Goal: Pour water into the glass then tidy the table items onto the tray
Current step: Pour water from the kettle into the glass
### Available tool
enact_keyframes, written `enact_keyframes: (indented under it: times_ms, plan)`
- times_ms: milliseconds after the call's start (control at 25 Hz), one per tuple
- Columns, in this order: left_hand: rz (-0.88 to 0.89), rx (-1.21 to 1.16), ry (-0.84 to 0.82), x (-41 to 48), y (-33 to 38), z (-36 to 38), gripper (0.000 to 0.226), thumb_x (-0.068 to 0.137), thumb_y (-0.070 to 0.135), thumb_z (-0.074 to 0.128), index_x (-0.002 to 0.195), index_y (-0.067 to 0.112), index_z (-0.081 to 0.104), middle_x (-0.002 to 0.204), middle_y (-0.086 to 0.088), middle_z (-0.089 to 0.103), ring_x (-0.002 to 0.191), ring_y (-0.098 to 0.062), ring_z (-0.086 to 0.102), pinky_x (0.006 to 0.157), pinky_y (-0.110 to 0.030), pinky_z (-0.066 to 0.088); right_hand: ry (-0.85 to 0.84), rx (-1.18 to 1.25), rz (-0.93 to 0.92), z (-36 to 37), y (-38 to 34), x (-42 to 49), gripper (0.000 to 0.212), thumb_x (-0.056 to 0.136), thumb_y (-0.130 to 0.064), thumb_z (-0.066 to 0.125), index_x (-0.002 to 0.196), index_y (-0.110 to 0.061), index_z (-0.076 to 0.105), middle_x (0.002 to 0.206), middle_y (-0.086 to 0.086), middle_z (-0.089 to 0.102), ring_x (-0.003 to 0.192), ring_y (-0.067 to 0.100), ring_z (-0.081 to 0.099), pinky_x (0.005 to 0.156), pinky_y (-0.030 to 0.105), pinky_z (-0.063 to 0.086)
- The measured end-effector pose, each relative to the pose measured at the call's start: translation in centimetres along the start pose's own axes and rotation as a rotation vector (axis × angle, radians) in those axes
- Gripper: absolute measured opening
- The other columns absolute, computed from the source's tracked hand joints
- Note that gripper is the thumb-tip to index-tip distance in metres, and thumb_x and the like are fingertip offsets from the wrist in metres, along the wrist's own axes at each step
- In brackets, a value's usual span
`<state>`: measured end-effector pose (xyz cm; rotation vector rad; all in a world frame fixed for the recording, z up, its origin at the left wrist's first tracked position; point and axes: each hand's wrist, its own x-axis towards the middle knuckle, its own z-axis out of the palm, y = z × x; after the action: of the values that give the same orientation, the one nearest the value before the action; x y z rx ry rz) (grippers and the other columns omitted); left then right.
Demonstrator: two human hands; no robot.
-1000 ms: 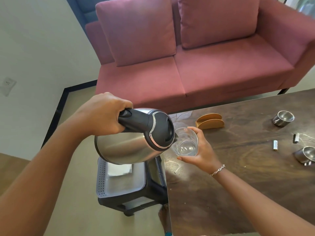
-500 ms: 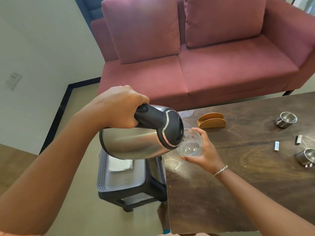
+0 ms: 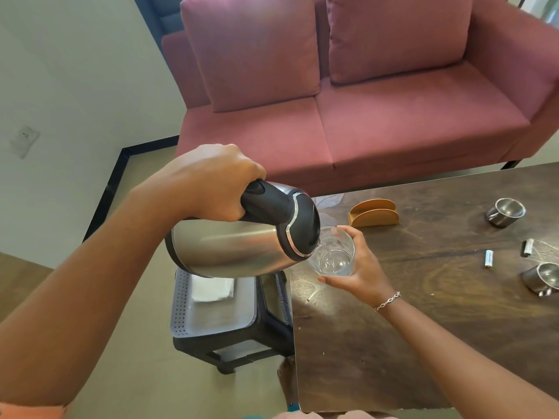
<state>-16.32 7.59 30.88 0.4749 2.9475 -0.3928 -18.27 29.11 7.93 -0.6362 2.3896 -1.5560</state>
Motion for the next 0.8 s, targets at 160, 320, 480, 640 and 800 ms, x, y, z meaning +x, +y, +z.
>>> enact_keyframes:
  times_ms: [160,320,480,640,800]
  plan:
    - [0.000,0.003,-0.027,0.1,0.1,-0.3,0.038,0.065,0.013,0.061,0.053,0.024,0.027,0.049,0.009,0.037,0.052,-0.020,0.040,0.044,-0.023,0.022,-0.015,-0.008,0.000,0.1,0.1,0.0,0.094,0.056,-0.023,0.087,0.131,-0.018,0.030,0.123,-0.008,0.040,0.113,0.015,0.045,0.093,0.025,0.040]
    - [-0.009,0.015,-0.047,0.2,0.2,-0.6,0.038,0.065,0.012,0.061,0.053,0.024,0.027,0.049,0.008,0.037,0.049,-0.014,0.036,0.044,-0.023,0.022,-0.022,-0.014,-0.006,0.0,0.0,0.2,0.094,0.056,-0.024,0.087,0.131,-0.018,0.031,0.122,-0.008,0.041,0.112,0.015,0.046,0.093,0.025,0.041]
    - [-0.025,0.015,-0.051,0.5,0.4,-1.0,0.038,0.065,0.011,0.060,0.052,0.022,0.027,0.049,0.007,0.036,0.048,-0.012,0.034,0.044,-0.023,0.022,-0.026,0.006,-0.002,0.0,0.0,0.3,0.094,0.056,-0.022,0.087,0.132,-0.016,0.031,0.122,-0.008,0.041,0.111,0.013,0.046,0.091,0.022,0.040]
    - [-0.030,0.025,-0.055,0.5,0.5,-1.2,0.036,0.065,0.011,0.060,0.052,0.021,0.028,0.049,0.006,0.036,0.048,-0.012,0.033,0.045,-0.023,0.023,-0.022,0.006,-0.007,0.0,0.0,0.4,0.094,0.056,-0.022,0.087,0.132,-0.016,0.031,0.122,-0.008,0.040,0.110,0.013,0.045,0.091,0.023,0.041]
    - [-0.036,0.021,-0.068,0.6,0.4,-1.6,0.037,0.065,0.010,0.060,0.052,0.023,0.028,0.049,0.006,0.037,0.047,-0.011,0.034,0.045,-0.022,0.023,-0.015,0.008,-0.004,0.1,0.3,0.5,0.095,0.056,-0.024,0.087,0.132,-0.018,0.030,0.122,-0.008,0.041,0.110,0.013,0.046,0.092,0.025,0.042]
